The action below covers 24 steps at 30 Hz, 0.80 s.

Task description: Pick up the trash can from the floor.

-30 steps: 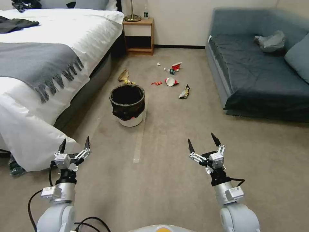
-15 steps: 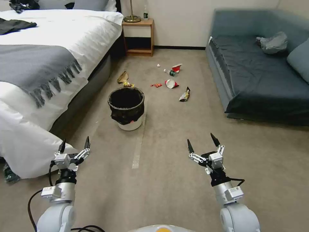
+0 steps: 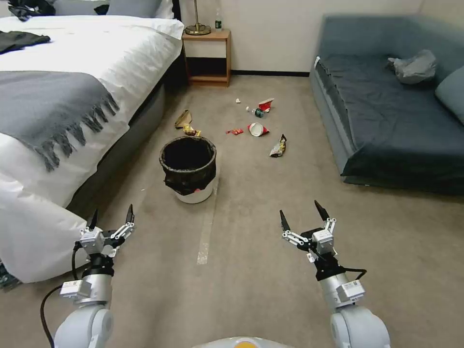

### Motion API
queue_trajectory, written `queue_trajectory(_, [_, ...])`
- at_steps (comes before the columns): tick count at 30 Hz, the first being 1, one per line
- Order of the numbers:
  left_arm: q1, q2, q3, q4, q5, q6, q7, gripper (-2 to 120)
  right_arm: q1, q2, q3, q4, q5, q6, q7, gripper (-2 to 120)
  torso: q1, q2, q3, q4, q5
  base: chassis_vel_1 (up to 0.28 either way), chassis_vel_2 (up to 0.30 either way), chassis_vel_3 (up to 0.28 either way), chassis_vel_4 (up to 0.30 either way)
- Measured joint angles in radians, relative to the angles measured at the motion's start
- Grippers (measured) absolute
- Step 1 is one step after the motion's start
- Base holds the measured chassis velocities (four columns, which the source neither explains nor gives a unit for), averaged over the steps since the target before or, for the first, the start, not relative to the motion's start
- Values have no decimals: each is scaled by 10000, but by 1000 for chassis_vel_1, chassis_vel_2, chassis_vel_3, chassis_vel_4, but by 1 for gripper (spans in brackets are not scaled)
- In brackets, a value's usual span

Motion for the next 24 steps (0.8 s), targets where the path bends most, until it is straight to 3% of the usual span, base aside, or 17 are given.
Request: queue_trajectory(24, [-102,25,41,60,-84,77,-24,98,267,-36,-67,-218,14,-136,-13,100,0,1,0,1,1,-68,61,65,-72])
